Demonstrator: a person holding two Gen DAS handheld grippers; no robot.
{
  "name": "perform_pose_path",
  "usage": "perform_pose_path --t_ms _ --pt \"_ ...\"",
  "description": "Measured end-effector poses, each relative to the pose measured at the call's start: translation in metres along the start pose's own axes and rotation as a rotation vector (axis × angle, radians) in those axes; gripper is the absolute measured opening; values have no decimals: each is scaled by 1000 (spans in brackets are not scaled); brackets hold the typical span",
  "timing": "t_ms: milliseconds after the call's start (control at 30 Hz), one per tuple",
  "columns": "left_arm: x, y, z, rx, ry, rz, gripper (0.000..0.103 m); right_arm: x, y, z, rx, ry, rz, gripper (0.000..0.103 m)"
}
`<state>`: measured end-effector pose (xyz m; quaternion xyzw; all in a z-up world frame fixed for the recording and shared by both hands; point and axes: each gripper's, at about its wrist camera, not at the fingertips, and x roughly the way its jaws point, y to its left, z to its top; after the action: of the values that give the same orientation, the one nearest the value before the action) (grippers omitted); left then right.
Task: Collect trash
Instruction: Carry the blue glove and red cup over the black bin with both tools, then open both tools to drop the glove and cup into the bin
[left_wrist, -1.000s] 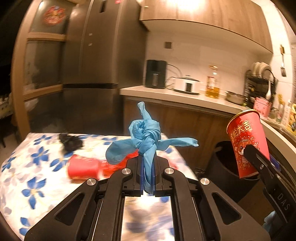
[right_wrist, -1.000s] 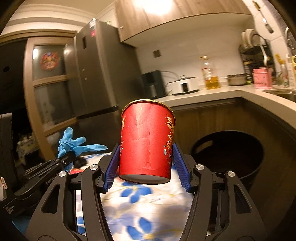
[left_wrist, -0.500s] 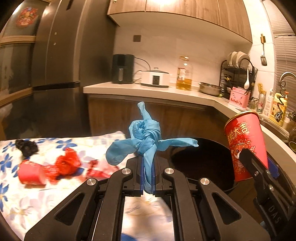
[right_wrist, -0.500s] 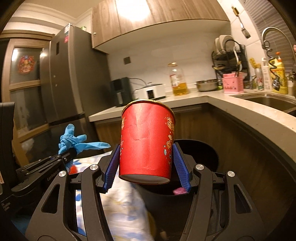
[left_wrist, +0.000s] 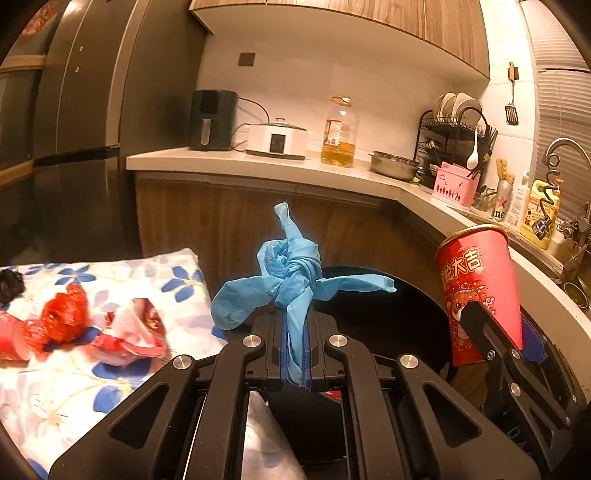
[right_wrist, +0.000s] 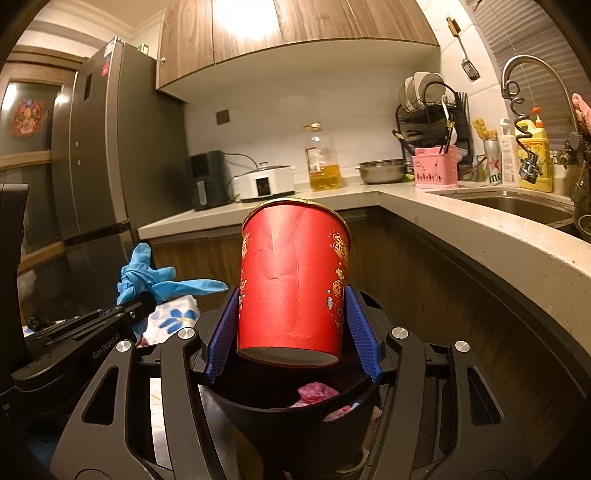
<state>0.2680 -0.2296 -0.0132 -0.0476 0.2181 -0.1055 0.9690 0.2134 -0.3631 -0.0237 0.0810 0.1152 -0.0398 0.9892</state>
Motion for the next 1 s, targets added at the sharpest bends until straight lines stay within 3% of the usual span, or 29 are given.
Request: perform_pose_path --t_ms 433,833,933,1000 --pt "33 -8 -16 -4 45 -73 7 22 -12 -9 -15 31 -7 60" --pt "46 -8 -22 6 73 -94 11 37 -16 -18 -6 63 -22 67" --pt "49 -7 -24 7 88 -94 18 37 -18 -19 -1 64 -28 68" --pt "50 -7 -25 0 91 -105 31 35 -19 -20 3 63 -35 68"
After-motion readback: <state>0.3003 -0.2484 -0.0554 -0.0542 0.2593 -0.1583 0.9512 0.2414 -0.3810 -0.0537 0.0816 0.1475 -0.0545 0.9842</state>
